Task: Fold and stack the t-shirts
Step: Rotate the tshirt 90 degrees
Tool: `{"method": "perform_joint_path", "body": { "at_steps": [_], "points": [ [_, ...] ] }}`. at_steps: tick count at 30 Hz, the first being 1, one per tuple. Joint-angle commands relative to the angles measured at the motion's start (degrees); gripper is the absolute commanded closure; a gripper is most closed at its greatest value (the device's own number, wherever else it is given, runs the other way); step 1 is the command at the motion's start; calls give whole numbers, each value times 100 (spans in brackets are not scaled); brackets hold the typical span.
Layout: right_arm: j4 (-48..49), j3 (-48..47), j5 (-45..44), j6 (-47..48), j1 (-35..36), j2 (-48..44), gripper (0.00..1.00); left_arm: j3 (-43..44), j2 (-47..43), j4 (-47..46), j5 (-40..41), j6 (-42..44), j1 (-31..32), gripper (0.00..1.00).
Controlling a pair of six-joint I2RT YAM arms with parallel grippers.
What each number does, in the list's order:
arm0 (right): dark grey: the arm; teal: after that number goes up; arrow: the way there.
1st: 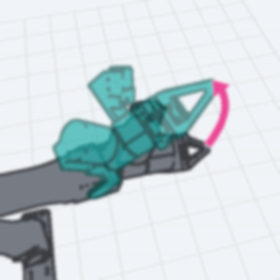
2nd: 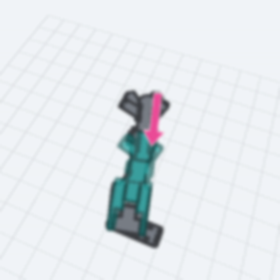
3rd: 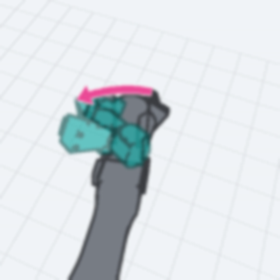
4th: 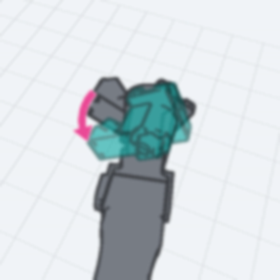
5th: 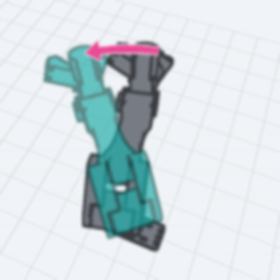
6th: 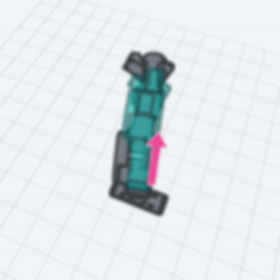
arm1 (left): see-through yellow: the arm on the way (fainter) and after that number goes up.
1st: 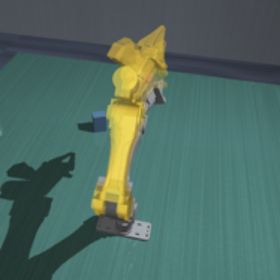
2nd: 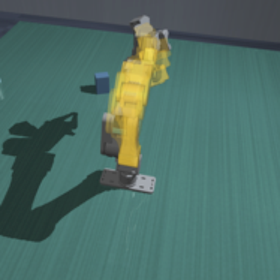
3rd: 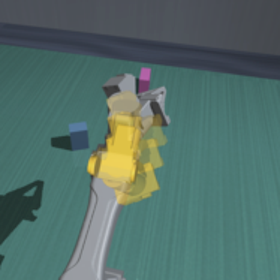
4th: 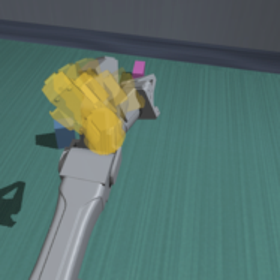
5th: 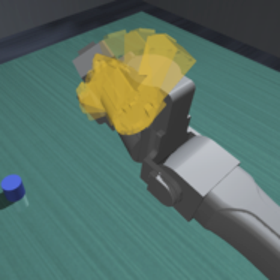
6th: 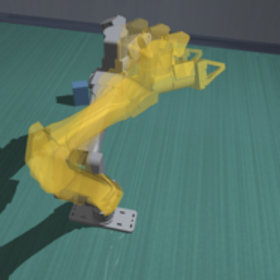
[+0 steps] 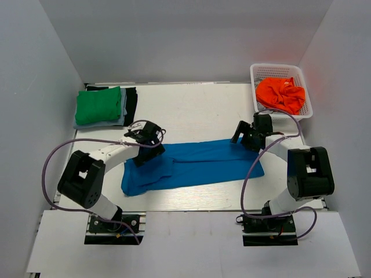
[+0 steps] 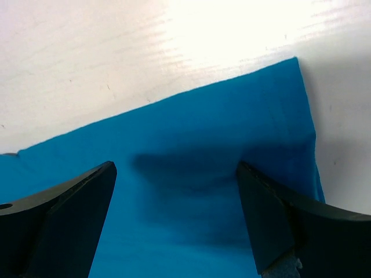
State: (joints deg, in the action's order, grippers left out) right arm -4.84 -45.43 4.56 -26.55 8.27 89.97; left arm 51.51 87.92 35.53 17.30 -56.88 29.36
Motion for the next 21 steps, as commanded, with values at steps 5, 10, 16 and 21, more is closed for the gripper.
{"method": "perform_joint_path", "body": {
  "at_steps": [5, 10, 16, 21],
  "points": [
    [-157, 771, 11, -526, 253, -215, 10, 1139, 1862, -521, 320, 71, -405, 0],
    [-649, 1782, 192, -528, 936, -1647, 10, 3595, 3720, -661, -137, 546, -458, 0],
    [-899, 2055, 825, -659, 2573, -2501, 10, 8721, 6830, -880, -1872, 995, -256, 0],
    [-641, 1836, 1836, 122, 3804, -1976, 10, 8694, 7917, -2936, -2364, -103, -203, 0]
  ]
}}
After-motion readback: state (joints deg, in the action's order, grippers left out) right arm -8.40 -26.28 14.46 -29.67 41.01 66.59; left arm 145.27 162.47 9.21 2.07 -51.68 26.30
